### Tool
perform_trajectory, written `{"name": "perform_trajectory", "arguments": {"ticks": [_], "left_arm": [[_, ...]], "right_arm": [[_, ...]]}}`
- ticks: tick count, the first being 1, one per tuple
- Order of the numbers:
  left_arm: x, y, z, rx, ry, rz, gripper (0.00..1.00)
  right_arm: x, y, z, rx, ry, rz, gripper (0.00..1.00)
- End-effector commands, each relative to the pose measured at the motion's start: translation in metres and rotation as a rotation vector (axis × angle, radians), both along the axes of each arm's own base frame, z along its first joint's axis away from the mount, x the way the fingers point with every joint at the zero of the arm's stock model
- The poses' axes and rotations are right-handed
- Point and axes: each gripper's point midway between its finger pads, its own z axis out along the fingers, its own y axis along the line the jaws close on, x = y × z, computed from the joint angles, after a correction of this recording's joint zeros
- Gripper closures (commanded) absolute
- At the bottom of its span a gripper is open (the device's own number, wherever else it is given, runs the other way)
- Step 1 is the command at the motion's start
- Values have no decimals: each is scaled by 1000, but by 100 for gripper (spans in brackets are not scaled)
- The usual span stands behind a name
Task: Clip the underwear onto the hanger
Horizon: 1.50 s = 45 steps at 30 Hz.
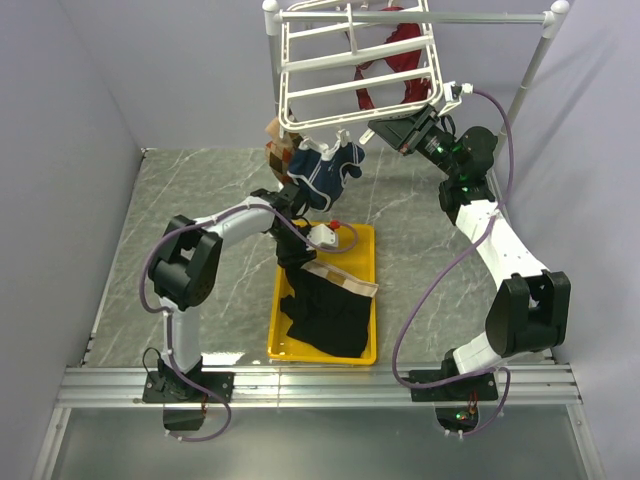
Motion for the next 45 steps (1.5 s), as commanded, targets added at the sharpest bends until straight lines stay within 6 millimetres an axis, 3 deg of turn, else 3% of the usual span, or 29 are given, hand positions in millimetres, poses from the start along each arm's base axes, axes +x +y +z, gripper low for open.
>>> {"name": "perform_trajectory", "arguments": {"ticks": [1,3,10,12,17,18,21,22,25,26,27,28,30,31,33,34,36,37,38,39,40,42,43,45], "left_arm": [[11,-16,20,-64,-45,3,53],[12,-17,26,-83,-62,12,59],[3,-25,63,-170,-184,12,96],[-1,-26,68,-188,-223,16,100],[-14,-25,84,-239,-302,15,100],[-11,-26,103,-275,-379,18,100],[-25,-32,124,-324,-403,21,100],[-23,-41,144,-358,-413,23,100],[-25,-49,158,-360,-320,80,100],[-16,-58,183,-398,-337,101,100],[-12,-63,185,-400,-324,112,100],[-7,-68,203,-421,-336,116,100],[-4,-75,203,-408,-308,118,100],[-3,-78,217,-421,-303,114,100],[-1,-83,214,-397,-272,107,100],[1,-88,230,-418,-289,102,100],[1,-89,224,-383,-241,118,100],[3,-92,239,-396,-253,115,100],[3,-93,239,-385,-235,124,100],[-1,-90,223,-325,-177,136,100],[-1,-95,236,-338,-186,130,100],[-5,-95,227,-293,-119,158,100],[-4,-98,238,-312,-127,171,100],[-10,-99,237,-298,-67,211,100]], "right_arm": [[1,1,16,3,-47,4,100],[2,1,17,1,-50,2,100],[2,1,16,1,-53,2,100],[3,0,16,2,-53,-3,100],[3,1,17,4,-56,-4,100],[4,0,16,5,-51,-7,100],[4,0,16,19,-47,-1,100],[3,1,17,23,-50,2,100],[2,1,15,29,-50,10,100],[2,2,16,31,-51,11,100],[1,2,16,32,-52,14,100],[1,3,16,34,-52,17,100],[2,2,17,40,-52,18,100],[0,3,19,41,-57,21,100],[0,2,20,41,-62,18,100],[0,2,20,42,-60,20,100],[0,2,18,44,-57,18,100],[0,2,18,45,-58,18,100],[0,2,18,46,-58,18,100],[1,1,18,48,-54,14,100],[0,2,19,50,-60,17,100],[1,2,19,52,-60,21,100],[1,2,19,52,-62,19,100],[1,2,20,53,-65,21,100]]}}
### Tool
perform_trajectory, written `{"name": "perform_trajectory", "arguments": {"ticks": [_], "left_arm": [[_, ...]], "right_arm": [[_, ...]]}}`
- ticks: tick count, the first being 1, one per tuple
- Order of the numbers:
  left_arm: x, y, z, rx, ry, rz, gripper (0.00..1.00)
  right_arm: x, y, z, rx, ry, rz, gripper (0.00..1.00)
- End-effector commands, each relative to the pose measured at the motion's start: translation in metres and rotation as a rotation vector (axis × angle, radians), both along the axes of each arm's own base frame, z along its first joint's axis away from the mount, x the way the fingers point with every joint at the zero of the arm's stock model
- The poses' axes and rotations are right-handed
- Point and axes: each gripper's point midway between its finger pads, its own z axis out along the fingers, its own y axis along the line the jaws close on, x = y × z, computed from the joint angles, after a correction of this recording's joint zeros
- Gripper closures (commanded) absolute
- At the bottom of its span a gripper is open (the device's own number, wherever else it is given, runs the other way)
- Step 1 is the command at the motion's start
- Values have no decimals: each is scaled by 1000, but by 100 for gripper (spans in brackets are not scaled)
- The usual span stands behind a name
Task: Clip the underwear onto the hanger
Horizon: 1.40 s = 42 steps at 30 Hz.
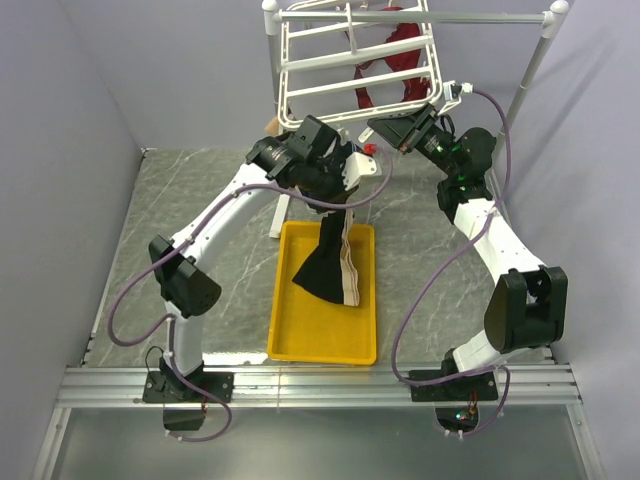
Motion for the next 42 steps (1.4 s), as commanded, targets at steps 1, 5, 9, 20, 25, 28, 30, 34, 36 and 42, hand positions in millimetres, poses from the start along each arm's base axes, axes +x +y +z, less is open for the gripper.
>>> {"name": "perform_trajectory", "arguments": {"ticks": [1,5,9,20,25,28,30,34,36,42], "left_arm": [[-28,5,15,3,143,46,100],[-42,6,25,-34,230,105,100],[-41,9,41,-82,232,198,100],[-64,24,1,-73,500,493,100],[-39,82,21,-73,64,678,100],[-39,110,18,96,-55,668,100],[-45,116,5,222,-49,609,100],[-76,140,-24,515,-14,381,100],[-96,153,-34,630,-110,244,100],[-132,158,-35,699,-263,-98,100]], "right_arm": [[0,0,16,24,-48,0,100],[0,0,18,26,-52,1,100],[-1,1,20,26,-61,5,100],[-1,0,23,21,-70,2,100],[-4,1,25,21,-76,7,100],[-4,0,24,19,-74,4,100],[-4,1,23,16,-75,6,100],[-3,0,23,15,-74,3,100],[-3,0,24,18,-74,5,100],[0,1,25,15,-73,3,100]]}}
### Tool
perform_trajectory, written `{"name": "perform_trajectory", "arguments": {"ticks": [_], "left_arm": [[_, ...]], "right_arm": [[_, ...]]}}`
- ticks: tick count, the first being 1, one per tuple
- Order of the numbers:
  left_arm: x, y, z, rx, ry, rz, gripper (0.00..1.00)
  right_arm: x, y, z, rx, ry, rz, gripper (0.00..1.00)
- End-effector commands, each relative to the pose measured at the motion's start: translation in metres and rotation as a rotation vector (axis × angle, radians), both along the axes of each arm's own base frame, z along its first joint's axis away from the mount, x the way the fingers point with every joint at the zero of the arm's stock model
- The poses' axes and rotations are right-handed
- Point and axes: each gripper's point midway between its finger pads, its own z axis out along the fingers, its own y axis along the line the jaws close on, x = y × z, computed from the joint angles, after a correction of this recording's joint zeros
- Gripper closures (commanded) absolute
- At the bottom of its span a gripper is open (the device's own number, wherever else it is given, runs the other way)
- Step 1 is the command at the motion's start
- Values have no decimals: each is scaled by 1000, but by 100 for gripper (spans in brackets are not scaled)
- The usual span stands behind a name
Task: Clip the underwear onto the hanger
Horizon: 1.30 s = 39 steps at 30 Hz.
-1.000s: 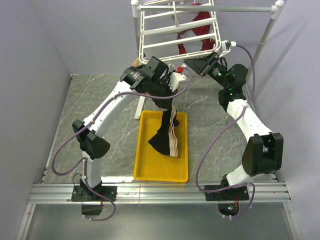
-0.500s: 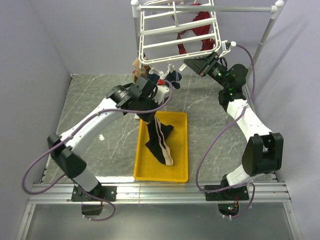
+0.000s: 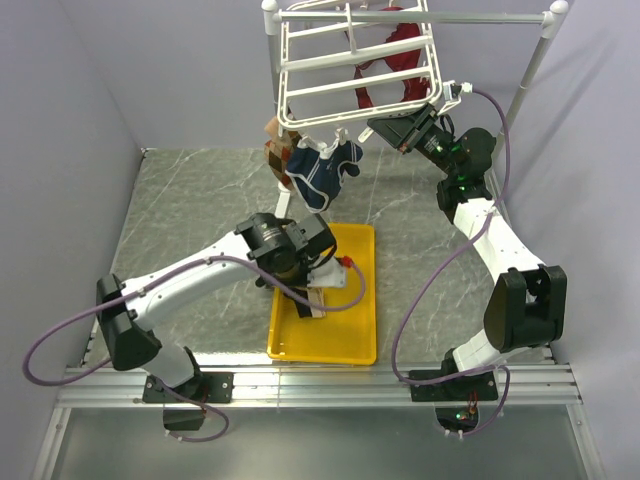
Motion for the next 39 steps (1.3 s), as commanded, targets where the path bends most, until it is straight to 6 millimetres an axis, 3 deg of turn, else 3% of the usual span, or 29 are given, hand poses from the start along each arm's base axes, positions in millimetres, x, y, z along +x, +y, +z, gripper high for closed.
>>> {"name": "perform_trajectory", "arguments": {"ticks": [1,5,7,10,13,16,19,22,25,26,28,29,31,32,35,37,39], "left_arm": [[-15,13,32,12,-43,-235,100],[-47,-17,47,-138,32,-424,100],[-64,-24,40,-140,73,-542,100],[-79,-39,29,-142,143,-573,100],[-87,-56,11,-116,224,-561,100],[-89,-70,-23,-30,315,-501,100],[-77,-87,-19,-77,329,-426,100],[-47,-116,19,-217,254,-364,100],[-6,-125,47,-369,243,-142,100],[13,-113,50,-412,263,-44,100],[27,-95,54,-485,325,119,100],[43,-68,44,-489,358,231,100],[44,-45,46,-549,370,308,100],[43,-22,20,-515,415,403,100],[7,6,-17,-371,544,422,100],[-10,11,-21,-373,573,340,100],[-28,1,-14,-385,566,186,100]], "right_arm": [[0,0,25,14,-65,-6,100],[3,0,23,19,-59,-8,100],[4,0,23,19,-55,-10,100],[5,0,22,16,-55,-14,100],[5,0,22,16,-53,-11,100],[5,1,24,19,-54,-10,100],[4,-1,26,18,-63,-14,100],[4,0,24,15,-63,-10,100],[4,0,24,18,-63,-9,100],[3,0,25,19,-63,-8,100],[2,0,25,19,-69,-7,100],[1,0,26,22,-67,-7,100],[0,-1,26,22,-70,-5,100],[-1,-2,26,23,-72,-6,100],[-2,-1,27,27,-71,-2,100],[-1,-1,27,26,-72,-3,100],[1,0,27,28,-71,-1,100]]}}
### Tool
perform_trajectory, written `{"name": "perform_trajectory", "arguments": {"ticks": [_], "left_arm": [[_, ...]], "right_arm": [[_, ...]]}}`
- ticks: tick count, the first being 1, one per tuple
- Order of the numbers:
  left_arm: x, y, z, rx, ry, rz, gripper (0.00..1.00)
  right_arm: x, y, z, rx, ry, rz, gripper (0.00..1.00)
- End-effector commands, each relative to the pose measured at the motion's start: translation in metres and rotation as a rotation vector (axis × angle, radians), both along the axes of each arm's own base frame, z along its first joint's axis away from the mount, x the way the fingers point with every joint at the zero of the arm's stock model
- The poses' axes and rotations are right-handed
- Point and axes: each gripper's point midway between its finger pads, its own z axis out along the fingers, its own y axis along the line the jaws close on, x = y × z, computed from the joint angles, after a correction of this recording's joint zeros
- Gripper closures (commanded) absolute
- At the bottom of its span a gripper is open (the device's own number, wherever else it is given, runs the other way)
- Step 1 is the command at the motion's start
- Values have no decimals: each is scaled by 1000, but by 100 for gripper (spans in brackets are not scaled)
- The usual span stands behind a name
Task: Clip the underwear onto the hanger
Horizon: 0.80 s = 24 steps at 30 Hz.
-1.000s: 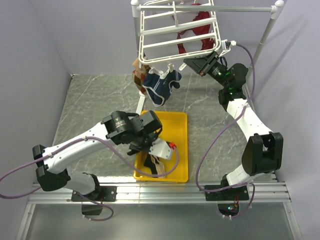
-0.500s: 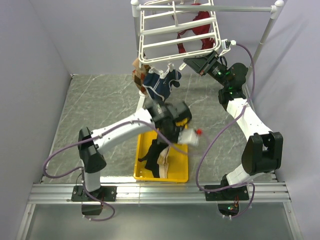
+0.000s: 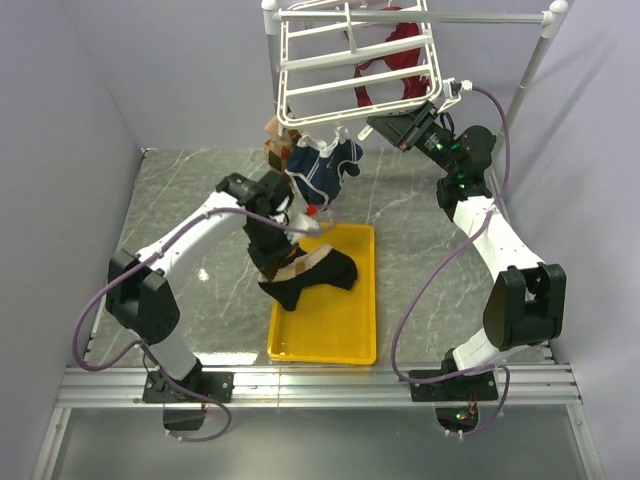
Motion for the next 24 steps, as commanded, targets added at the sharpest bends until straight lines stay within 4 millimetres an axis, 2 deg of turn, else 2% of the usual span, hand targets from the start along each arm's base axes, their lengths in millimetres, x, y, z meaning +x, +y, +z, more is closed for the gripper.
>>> {"name": "perform_trajectory", "arguments": {"ticks": [1,3,4,6,7,8,10,12,13,14,15,16,18,20,21,22,24], "left_arm": [[-48,-22,31,-148,-18,-234,100],[-61,-37,41,-203,-53,-353,100],[-65,-50,55,-260,-68,-391,100],[-58,-66,73,-332,-113,-418,100],[-49,-81,94,-395,-161,-423,100],[-34,-96,105,-440,-230,-401,100],[-14,-111,128,-496,-351,-399,100],[8,-122,140,-495,-523,-463,100],[6,-128,139,-481,-573,-526,100],[19,-126,135,-408,-671,-591,100],[27,-133,144,-410,-762,-616,100],[30,-136,139,-395,-794,-638,100],[47,-146,150,-396,-909,-658,100],[57,-155,166,-404,-958,-673,100],[63,-164,164,-409,-948,-678,100],[67,-170,187,-436,-993,-676,100],[73,-182,196,-470,-1018,-694,100]], "right_arm": [[-2,-1,24,30,-61,-5,100],[0,-1,23,31,-55,-6,100],[0,-1,23,31,-53,-6,100],[1,-1,22,27,-55,-10,100],[0,-1,22,25,-56,-9,100],[0,-1,22,25,-59,-8,100],[-1,-1,22,26,-58,-7,100],[-2,1,20,32,-52,3,100],[-2,1,20,33,-52,5,100],[-3,1,21,33,-56,6,100],[-3,3,20,31,-56,11,100],[-4,3,22,32,-61,13,100],[-4,7,22,33,-64,23,100],[-3,7,23,39,-66,26,100],[-3,8,23,41,-63,29,100],[-3,8,23,44,-62,32,100],[-2,8,23,47,-64,34,100]]}}
